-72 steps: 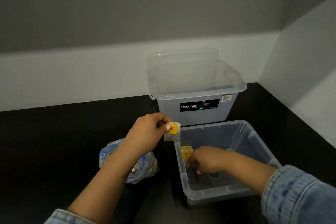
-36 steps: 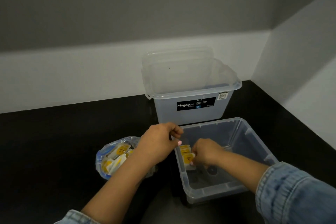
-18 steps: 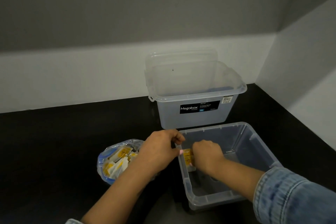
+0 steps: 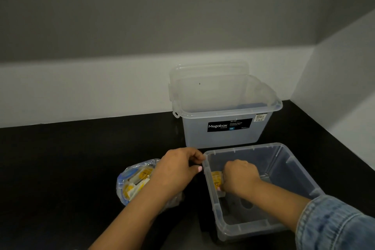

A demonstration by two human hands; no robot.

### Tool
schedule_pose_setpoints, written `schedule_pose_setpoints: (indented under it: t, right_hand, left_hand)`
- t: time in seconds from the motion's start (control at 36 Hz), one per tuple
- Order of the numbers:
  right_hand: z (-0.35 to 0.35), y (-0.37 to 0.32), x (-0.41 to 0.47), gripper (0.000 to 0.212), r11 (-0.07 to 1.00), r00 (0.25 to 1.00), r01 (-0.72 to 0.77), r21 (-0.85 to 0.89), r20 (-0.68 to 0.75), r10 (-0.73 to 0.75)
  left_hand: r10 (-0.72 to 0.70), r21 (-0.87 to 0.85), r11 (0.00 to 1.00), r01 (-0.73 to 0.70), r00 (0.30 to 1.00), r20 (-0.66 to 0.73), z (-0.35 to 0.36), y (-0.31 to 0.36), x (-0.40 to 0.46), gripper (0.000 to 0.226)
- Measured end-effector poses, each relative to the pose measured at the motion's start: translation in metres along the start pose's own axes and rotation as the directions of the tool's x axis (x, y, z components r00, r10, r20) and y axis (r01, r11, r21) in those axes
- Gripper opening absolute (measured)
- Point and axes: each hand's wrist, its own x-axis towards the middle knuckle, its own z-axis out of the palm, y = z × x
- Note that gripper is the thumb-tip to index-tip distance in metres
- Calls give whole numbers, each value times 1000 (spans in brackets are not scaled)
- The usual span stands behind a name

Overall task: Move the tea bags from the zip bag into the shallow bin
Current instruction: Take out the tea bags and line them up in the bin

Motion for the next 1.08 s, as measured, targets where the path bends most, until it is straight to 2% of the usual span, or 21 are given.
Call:
schedule_pose_setpoints:
  t: [0.22,0.33,0.42,0.61,0.69,0.83,1.08]
  right_hand:
    - [-28,8,-11,3,986,999,-34,163,-11,36]
    - [-49,6,-20,13,971,997,-61,233,-33,71]
    - [-62,-1,-27,16,951,992,-73,300,-78,101]
    - [-74,-37,-41,18,910,974,2,414,-209,93]
    - [-71,-58,-42,20,903,978,29,429,-199,63]
    - [-64,-87,-45,18,900,986,56,432,-165,18]
    - [-53,-113,-44,16,895,986,77,439,-169,-2]
  left_hand:
    - [-101,51,993,102,995,-26,-35,-30,-6,25]
    - [-174,125,976,178,984,-44,-49,-54,-10,22]
    - [-248,193,951,243,969,3,-56,-69,-13,22]
    - [-365,346,884,314,926,93,-51,-82,-20,21]
    - [-405,402,858,320,903,145,-46,-84,-22,22]
    - [-449,499,799,337,885,122,-32,-84,-21,43]
    - [-470,525,776,348,875,114,-22,-88,-17,44]
